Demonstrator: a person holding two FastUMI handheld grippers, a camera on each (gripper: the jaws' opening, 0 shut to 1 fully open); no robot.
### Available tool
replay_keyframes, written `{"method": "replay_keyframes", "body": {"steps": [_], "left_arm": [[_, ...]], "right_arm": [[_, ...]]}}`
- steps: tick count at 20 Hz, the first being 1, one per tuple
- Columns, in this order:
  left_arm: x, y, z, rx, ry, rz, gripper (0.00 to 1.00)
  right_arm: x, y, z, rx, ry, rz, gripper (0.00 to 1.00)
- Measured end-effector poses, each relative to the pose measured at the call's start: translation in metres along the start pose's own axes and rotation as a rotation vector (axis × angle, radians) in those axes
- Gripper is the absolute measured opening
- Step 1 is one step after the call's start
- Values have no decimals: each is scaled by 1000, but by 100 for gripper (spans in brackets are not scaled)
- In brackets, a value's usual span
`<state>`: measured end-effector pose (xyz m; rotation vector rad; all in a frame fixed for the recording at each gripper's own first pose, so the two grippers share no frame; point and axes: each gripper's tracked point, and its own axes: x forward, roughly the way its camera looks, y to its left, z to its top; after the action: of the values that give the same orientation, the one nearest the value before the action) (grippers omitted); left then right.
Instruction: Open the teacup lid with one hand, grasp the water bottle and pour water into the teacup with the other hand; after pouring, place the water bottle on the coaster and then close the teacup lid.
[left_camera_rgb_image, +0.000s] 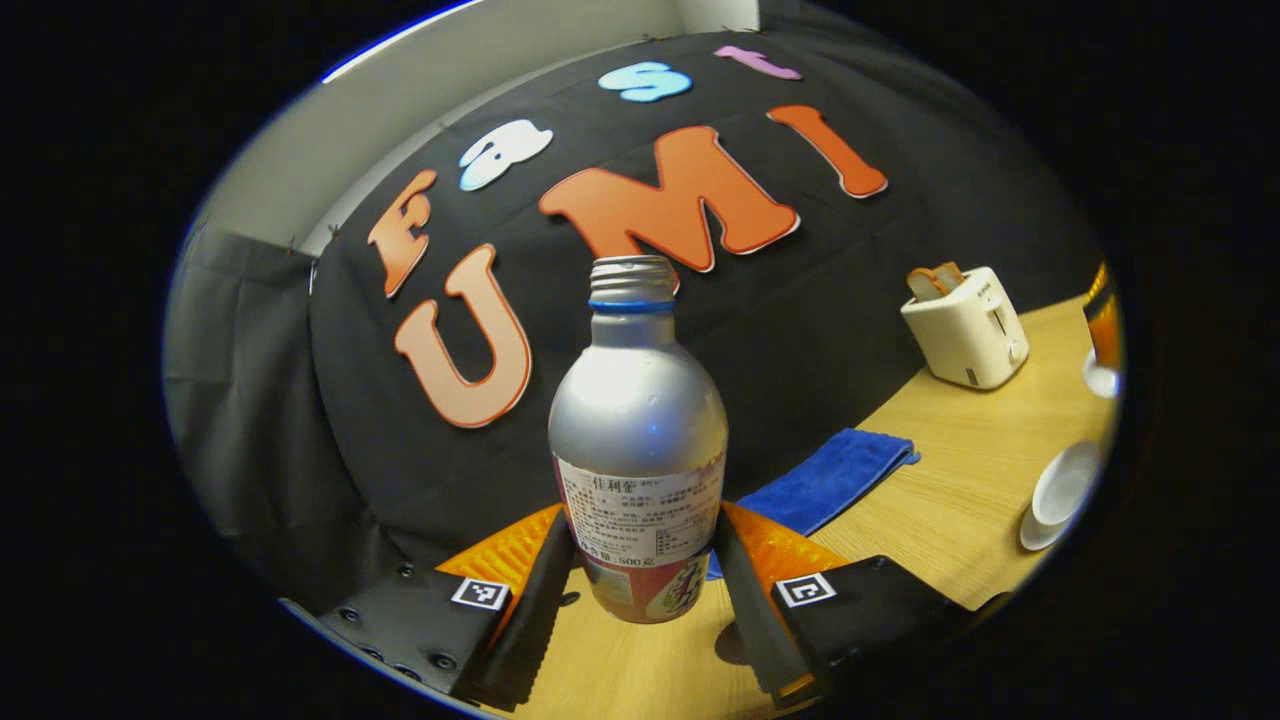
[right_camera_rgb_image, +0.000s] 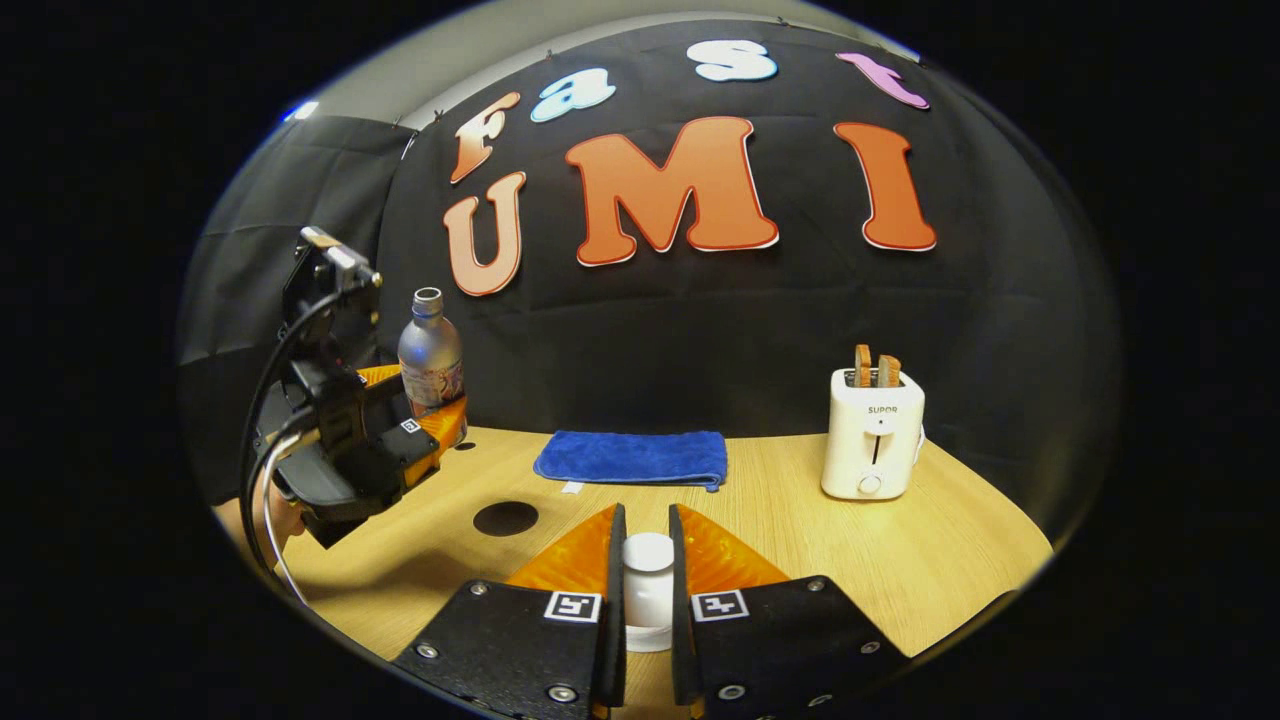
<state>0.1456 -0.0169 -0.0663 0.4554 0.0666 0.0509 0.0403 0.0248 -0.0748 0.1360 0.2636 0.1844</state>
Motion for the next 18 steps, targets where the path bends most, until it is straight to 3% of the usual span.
{"method": "replay_keyframes", "body": {"steps": [4, 7, 18], "left_arm": [[13, -5, -20, -198, 88, -35, 83], [11, -8, -15, -289, 128, -55, 81], [5, -11, -24, -344, 187, -81, 80]], "right_arm": [[10, 0, -14, -25, 40, -10, 19], [18, 0, -26, -36, 67, -10, 19], [43, 4, -71, -46, 155, -1, 19]]}}
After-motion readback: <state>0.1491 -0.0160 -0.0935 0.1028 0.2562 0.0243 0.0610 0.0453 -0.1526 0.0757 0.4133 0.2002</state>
